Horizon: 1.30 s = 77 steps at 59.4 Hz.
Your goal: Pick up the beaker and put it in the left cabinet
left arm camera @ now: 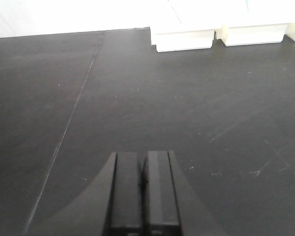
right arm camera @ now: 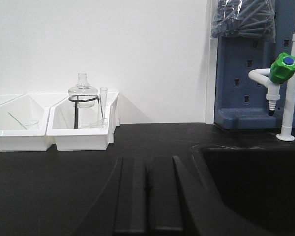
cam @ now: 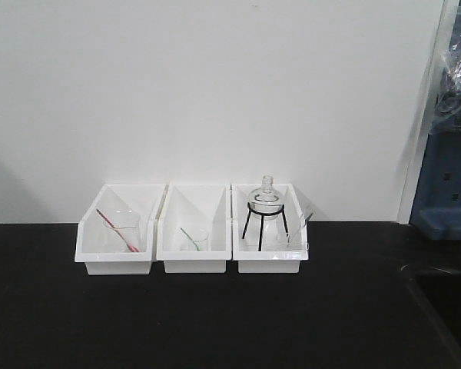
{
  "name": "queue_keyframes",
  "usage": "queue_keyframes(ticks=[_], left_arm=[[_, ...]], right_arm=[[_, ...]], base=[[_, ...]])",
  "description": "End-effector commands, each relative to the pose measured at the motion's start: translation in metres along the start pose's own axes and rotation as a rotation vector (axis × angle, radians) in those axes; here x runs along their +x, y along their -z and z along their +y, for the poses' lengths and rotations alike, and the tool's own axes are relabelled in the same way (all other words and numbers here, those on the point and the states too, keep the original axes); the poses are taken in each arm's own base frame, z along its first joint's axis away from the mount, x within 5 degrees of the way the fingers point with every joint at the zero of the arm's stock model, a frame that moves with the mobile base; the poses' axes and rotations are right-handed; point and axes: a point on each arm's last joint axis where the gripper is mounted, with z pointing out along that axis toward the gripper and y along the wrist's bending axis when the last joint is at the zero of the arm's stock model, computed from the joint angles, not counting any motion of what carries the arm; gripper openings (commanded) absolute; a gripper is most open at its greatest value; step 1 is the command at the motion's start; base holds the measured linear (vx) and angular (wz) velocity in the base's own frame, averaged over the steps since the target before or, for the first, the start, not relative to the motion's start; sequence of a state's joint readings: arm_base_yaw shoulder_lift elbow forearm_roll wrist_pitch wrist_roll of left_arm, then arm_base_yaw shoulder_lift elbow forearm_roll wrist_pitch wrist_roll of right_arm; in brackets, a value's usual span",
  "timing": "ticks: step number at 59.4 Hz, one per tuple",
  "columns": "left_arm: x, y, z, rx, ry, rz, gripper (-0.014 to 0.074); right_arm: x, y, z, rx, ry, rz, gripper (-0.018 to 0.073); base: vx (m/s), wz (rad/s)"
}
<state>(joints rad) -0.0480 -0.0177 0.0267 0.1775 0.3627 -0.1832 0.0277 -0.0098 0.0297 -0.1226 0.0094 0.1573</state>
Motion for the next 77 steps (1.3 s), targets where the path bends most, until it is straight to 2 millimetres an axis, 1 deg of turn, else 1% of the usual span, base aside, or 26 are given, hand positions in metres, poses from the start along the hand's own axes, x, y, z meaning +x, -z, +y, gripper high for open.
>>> queue_keyframes(ticks=[1, 11, 16, 22, 24, 26, 29, 31, 32, 39, 41, 45, 46, 50, 52, 61, 69, 77], left_arm=[[-0.012, 0.003, -0.001, 0.018, 0.001, -0.099, 0.0004], [-0.012, 0.003, -0.001, 0.018, 0.001, -0.099, 0.0004], [-0.012, 0.003, -0.001, 0.018, 0.001, -0.099, 0.0004], [-0.012, 0.003, -0.001, 0.018, 0.001, -0.099, 0.0004], [-0.012, 0.003, -0.001, 0.018, 0.001, -0.099, 0.0004], [-0.012, 0.003, -0.001, 0.018, 0.001, -0.099, 0.0004], [-0.012, 0.003, -0.001, 0.018, 0.001, -0.099, 0.0004], [-0.012, 0.003, -0.001, 0.018, 0.001, -0.099, 0.0004], [-0.012, 0.003, -0.001, 0.018, 0.001, -0.099, 0.0004], [-0.012, 0.003, -0.001, 0.018, 0.001, -0.099, 0.0004], [-0.012, 0.003, -0.001, 0.018, 0.001, -0.099, 0.0004], [-0.012, 0.003, -0.001, 0.018, 0.001, -0.099, 0.0004], [-0.012, 0.003, -0.001, 0.018, 0.001, -0.099, 0.0004], [-0.012, 0.003, -0.001, 0.018, 0.001, -0.099, 0.0004], [-0.012, 0.003, -0.001, 0.018, 0.001, -0.099, 0.0004], [-0.012, 0.003, -0.001, 0.018, 0.001, -0.099, 0.0004], [-0.012, 0.003, -0.001, 0.018, 0.001, -0.099, 0.0004], [-0.012, 0.003, -0.001, 0.018, 0.001, -0.099, 0.0004]], right_arm=[[-0.006, 0.001, 0.001, -0.006, 0.015, -0.089, -0.0001], [-0.006, 0.001, 0.001, -0.006, 0.015, -0.089, -0.0001], [-0.013, 0.002, 0.002, -0.016, 0.031, -0.155, -0.0001], [-0.034, 0.007, 0.005, -0.044, 0.037, -0.340, -0.0001], [-0.045, 0.008, 0.006, -0.050, 0.037, -0.394, -0.0001], [-0.054, 0.009, 0.006, -0.051, 0.035, -0.415, -0.0001], [-0.075, 0.007, 0.006, -0.048, 0.035, -0.418, -0.0001], [-0.084, 0.002, 0.007, -0.044, 0.037, -0.389, -0.0001], [-0.092, 0.000, 0.007, -0.042, 0.039, -0.384, -0.0001], [-0.126, -0.031, 0.007, -0.038, 0.038, -0.300, -0.0001], [-0.134, -0.043, 0.008, -0.039, 0.036, -0.283, -0.0001], [-0.143, -0.065, 0.008, -0.040, 0.035, -0.246, -0.0001], [-0.143, -0.072, 0.008, -0.040, 0.035, -0.226, -0.0001], [-0.146, -0.088, 0.008, -0.039, 0.034, -0.190, -0.0001], [-0.144, -0.096, 0.008, -0.039, 0.033, -0.162, -0.0001], [-0.125, -0.124, 0.007, -0.041, 0.030, -0.065, 0.0002], [-0.113, -0.137, 0.007, -0.040, 0.027, 0.000, 0.0033], [-0.107, -0.143, 0.007, -0.039, 0.026, 0.029, 0.0123]], base=[[0.00, 0.00], [0.00, 0.00], [0.00, 0.00], [0.00, 0.00], [0.00, 0.00], [0.00, 0.00], [0.00, 0.00], [0.00, 0.00], [0.00, 0.00], [0.00, 0.00], [0.00, 0.00], [0.00, 0.00], [0.00, 0.00], [0.00, 0.00], [0.00, 0.00], [0.00, 0.00], [0.00, 0.00], [0.00, 0.00]])
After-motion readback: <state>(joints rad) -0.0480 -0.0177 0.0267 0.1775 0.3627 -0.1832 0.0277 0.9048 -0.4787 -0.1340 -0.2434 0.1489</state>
